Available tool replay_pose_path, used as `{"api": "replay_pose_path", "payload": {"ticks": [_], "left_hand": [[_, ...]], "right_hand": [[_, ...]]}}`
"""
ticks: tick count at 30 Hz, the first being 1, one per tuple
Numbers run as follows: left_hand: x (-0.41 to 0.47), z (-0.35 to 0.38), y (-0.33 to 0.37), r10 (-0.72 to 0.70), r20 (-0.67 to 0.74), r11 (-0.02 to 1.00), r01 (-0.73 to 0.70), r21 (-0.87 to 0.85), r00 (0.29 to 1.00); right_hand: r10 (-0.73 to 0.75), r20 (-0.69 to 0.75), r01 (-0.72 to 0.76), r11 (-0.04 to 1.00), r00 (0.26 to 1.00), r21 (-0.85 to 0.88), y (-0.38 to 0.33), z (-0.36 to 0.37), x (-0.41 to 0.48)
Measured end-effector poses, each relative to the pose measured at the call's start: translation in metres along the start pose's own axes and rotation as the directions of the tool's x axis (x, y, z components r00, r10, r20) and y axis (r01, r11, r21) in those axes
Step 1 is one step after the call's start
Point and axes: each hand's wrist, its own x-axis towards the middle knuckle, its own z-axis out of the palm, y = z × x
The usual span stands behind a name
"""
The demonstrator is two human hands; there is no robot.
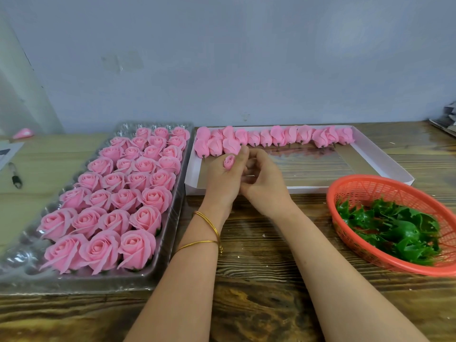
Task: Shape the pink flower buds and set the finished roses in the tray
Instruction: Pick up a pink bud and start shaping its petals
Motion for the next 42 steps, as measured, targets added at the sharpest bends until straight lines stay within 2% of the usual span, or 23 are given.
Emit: {"api": "replay_pose_path", "payload": {"ticks": [4,13,15,19,23,34,42], "left_hand": [[-0.003,-0.001,0.004,0.013,0.03,1.0,-0.014,0.018,0.999],[-0.003,0.002,0.0,0.053,-0.007,0.998,-0.053,0.035,0.999],[0.0,0.001,-0.002,0.108,-0.051,0.99,-0.103,0.097,0.993],[0.002,-0.001,-0.003,0.237,-0.097,0.914,-0.188,0.359,0.967],[0.001,0.001,-0.002,0.271,-0.083,0.86,-0.203,0.469,0.959],[-0.005,0.003,0.001,0.279,0.045,0.833,-0.265,0.486,0.959],[-0.005,0.001,-0.001,0.309,0.059,0.831,-0.299,0.469,0.949]], "right_hand": [[0.01,-0.004,-0.01,1.0,1.0,0.015,0.0,-0.002,0.0],[0.016,-0.012,-0.015,0.998,1.0,0.053,-0.003,-0.004,0.0],[0.03,-0.058,-0.025,0.997,0.998,0.076,-0.006,-0.004,-0.001],[0.081,-0.166,-0.061,0.99,0.983,0.124,-0.008,-0.008,0.002],[0.085,-0.139,-0.078,0.995,0.987,0.059,-0.005,-0.006,0.002],[0.074,-0.122,-0.074,0.997,0.99,0.004,-0.01,-0.004,-0.001],[0.075,-0.111,-0.074,0.997,0.991,0.007,-0.011,-0.003,0.0]]}}
